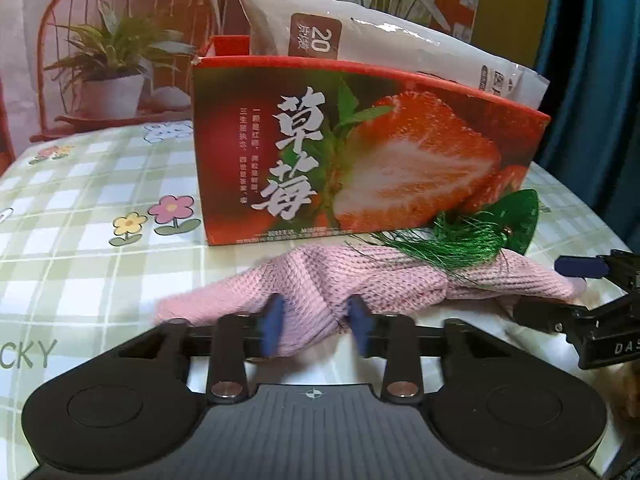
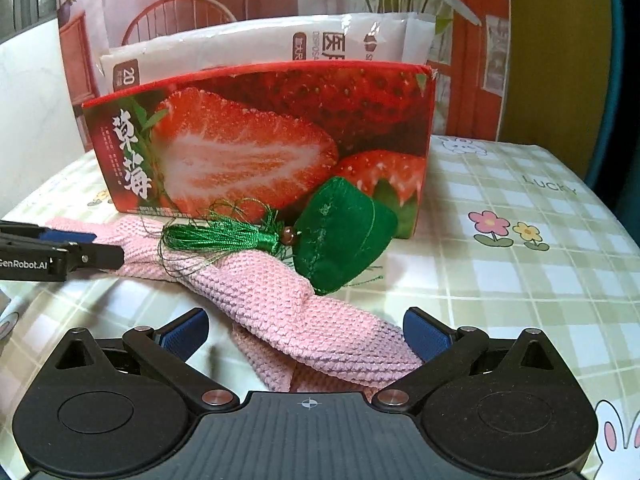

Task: Organize soft objects
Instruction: 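Lower the left gripper onto the pink knitted cloth and close it, then lift the pink cloth with the left gripper and carry it over the box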

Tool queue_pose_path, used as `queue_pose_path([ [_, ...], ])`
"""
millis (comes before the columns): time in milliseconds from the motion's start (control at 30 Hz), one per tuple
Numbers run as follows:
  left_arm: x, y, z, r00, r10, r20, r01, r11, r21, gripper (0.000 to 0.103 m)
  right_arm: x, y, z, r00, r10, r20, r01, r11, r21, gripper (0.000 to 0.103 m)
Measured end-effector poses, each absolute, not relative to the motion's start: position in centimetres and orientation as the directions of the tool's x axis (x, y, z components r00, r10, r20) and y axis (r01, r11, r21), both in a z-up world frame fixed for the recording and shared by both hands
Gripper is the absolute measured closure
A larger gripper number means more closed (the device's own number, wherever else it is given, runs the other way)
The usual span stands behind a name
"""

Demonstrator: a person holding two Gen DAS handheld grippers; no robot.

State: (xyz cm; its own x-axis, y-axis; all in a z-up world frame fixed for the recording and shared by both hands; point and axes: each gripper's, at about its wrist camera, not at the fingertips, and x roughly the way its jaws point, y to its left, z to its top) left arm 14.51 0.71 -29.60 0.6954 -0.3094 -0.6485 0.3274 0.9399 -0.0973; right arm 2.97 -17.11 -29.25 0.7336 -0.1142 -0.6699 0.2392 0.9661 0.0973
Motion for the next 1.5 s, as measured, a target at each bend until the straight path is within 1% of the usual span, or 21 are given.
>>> queue_pose_path([
  [100, 14.4, 0.9, -29.8, 0.688, -0.314, -0.655, 0.323, 0.94, -0.111, 0.075, 2.7, -16.9, -29.1, 0.748, -0.119, -0.653, 0.235, 0.968, 0.092, 0.001],
  [233, 13.3, 1.2, -29.9, 0.682, -0.316, -0.66, 0.304, 0.943, -0.137, 0.075, 2.5, -16.6, -28.9, 0.76, -0.11, -0.641, 0.211, 0.974, 0.082, 0.003],
  [300, 12.6, 1.4, -29.8, 0.675, -0.318, -0.666, 0.294, 0.944, -0.152, 0.075, 2.4, -16.5, -28.9, 0.763, -0.103, -0.638, 0.201, 0.976, 0.083, 0.006],
  [533, 10.7, 2.1, -29.6, 0.656, -0.318, -0.684, 0.285, 0.944, -0.165, 0.075, 2.2, -16.6, -28.8, 0.77, -0.084, -0.632, 0.192, 0.976, 0.104, 0.011],
  [600, 10.4, 2.3, -29.6, 0.654, -0.32, -0.685, 0.282, 0.944, -0.172, 0.075, 1.9, -16.7, -28.6, 0.774, -0.077, -0.629, 0.194, 0.974, 0.119, 0.013],
  [800, 10.1, 2.4, -29.8, 0.661, -0.321, -0.678, 0.282, 0.944, -0.172, 0.073, 0.1, -17.5, -28.1, 0.797, -0.058, -0.602, 0.238, 0.945, 0.223, 0.014],
  [867, 10.2, 2.6, -29.8, 0.662, -0.328, -0.674, 0.277, 0.943, -0.186, 0.073, -0.3, -18.1, -28.0, 0.809, -0.074, -0.583, 0.268, 0.93, 0.253, 0.014],
  [967, 10.3, 3.0, -30.0, 0.661, -0.343, -0.667, 0.27, 0.939, -0.215, 0.072, -0.6, -18.7, -27.9, 0.813, -0.119, -0.57, 0.314, 0.914, 0.257, 0.014],
  [1033, 10.3, 2.9, -30.0, 0.663, -0.344, -0.665, 0.267, 0.938, -0.219, 0.072, -0.2, -18.8, -28.4, 0.791, -0.132, -0.597, 0.335, 0.91, 0.243, 0.019],
  [1100, 10.3, 2.8, -30.0, 0.666, -0.34, -0.664, 0.27, 0.94, -0.21, 0.072, 0.1, -18.8, -28.8, 0.773, -0.132, -0.621, 0.344, 0.91, 0.234, 0.028],
  [1167, 10.2, 2.7, -30.1, 0.667, -0.342, -0.662, 0.272, 0.939, -0.211, 0.072, 0.3, -18.6, -28.9, 0.764, -0.135, -0.631, 0.341, 0.915, 0.217, 0.03],
  [1367, 10.3, 3.3, -30.2, 0.666, -0.363, -0.651, 0.268, 0.932, -0.245, 0.072, 0.8, -17.9, -29.4, 0.747, -0.141, -0.65, 0.331, 0.926, 0.179, 0.03],
  [1433, 10.2, 3.2, -30.2, 0.668, -0.363, -0.65, 0.269, 0.932, -0.244, 0.072, 0.8, -17.8, -29.4, 0.75, -0.135, -0.647, 0.321, 0.93, 0.178, 0.035],
  [1500, 10.2, 3.1, -30.2, 0.669, -0.364, -0.648, 0.269, 0.931, -0.244, 0.07, 0.7, -17.5, -29.4, 0.759, -0.109, -0.642, 0.291, 0.939, 0.184, 0.047],
])
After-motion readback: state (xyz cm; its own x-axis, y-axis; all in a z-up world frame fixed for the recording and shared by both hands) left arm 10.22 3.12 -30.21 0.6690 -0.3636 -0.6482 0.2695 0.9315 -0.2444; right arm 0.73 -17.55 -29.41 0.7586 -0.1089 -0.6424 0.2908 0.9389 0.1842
